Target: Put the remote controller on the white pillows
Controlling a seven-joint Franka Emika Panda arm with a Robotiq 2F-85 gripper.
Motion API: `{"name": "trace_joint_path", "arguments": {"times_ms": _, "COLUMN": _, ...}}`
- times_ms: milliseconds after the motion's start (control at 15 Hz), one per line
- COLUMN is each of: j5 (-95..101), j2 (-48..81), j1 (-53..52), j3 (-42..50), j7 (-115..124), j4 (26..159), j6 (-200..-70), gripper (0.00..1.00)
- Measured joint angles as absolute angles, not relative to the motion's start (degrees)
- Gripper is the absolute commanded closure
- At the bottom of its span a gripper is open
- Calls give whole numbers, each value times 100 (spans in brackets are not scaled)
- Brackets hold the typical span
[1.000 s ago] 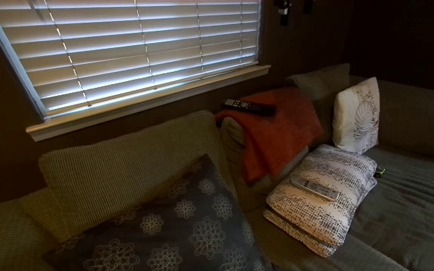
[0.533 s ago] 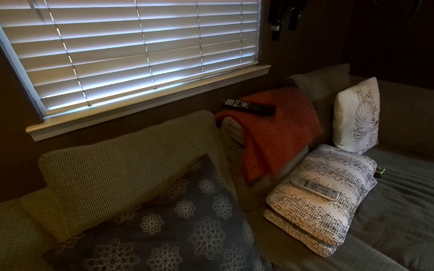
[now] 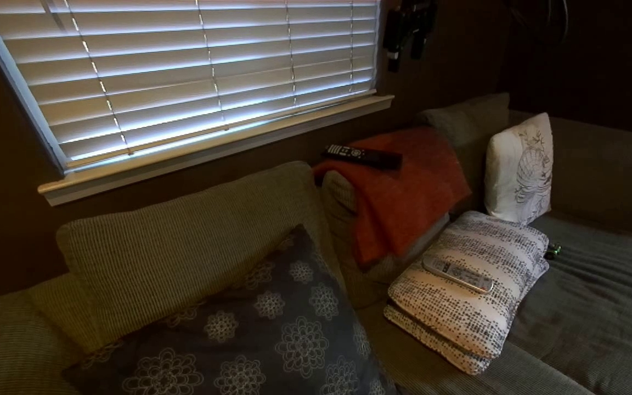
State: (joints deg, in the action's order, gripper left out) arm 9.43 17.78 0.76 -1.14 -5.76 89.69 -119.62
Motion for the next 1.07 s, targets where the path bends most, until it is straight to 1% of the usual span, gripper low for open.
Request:
{"name": "trace_joint_path", "arguments": {"times_ms": 267, "j5": 1129, "j2": 1782, "j1": 38, "j3": -78, "j7": -526, "j4": 9004, "j6": -12049, "gripper": 0}}
{"name": "trace_joint_path", "arguments": {"times_ms": 533, "j5": 1487, "j2": 1937, "j1": -7, "j3": 2, "j7": -468, "j4": 9175, "j6": -12737, "gripper": 0}}
{"name": "trace_joint_path", "arguments": {"times_ms": 800, "j5": 1472, "j2": 2283, "j1": 45, "j3": 43, "j7": -559, "j4": 9203, "j6": -13462, "gripper": 0}}
{"name": "trace_joint_path", "arguments": {"times_ms": 1067, "j5": 1334, "j2": 2558, "j1": 141, "j3": 42, "j7": -803, "j4": 9197, "j6": -13900, "gripper": 0}}
